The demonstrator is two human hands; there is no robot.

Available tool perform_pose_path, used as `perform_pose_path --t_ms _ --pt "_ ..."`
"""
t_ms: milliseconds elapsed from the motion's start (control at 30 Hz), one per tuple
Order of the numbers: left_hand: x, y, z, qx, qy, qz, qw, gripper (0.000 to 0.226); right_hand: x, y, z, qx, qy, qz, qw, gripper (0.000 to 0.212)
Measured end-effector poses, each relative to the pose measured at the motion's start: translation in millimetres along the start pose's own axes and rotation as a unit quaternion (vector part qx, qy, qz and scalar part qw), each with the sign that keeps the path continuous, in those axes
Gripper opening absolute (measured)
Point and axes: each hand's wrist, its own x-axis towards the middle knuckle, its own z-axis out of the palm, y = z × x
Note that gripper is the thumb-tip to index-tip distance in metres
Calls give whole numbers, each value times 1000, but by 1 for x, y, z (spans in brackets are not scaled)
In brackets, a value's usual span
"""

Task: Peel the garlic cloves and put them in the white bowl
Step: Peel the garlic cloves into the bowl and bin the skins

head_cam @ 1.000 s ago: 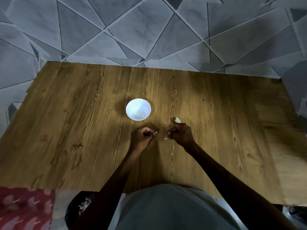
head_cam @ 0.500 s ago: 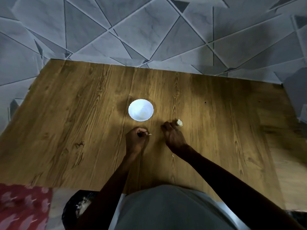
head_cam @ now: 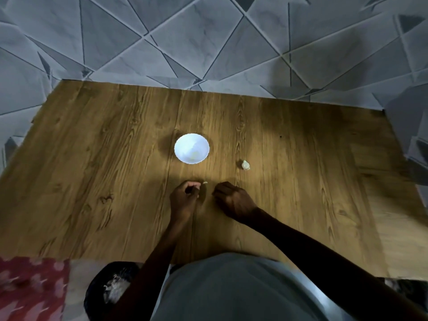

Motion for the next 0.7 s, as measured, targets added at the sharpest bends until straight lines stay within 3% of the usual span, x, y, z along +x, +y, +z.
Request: perform_pose_path --t_ms 200,333,433,600,700 --pt "-5 -7 -1 -25 -24 -13 999 21 -47 23 -13 -20 8 -6 1000 21" --pt "-7 -4 1 -27 -37 -14 999 18 -45 33 -12 49 44 143 988 26" --pt "-9 2 3 -28 -42 -5 999 19 -35 29 -11 19 45 224 973 38" --pt "-9 8 6 -30 -52 11 998 25 -55 3 7 -3 2 197 980 43" --pt "-12 7 9 -25 -67 1 997 18 -71 -12 7 44 16 182 982 36"
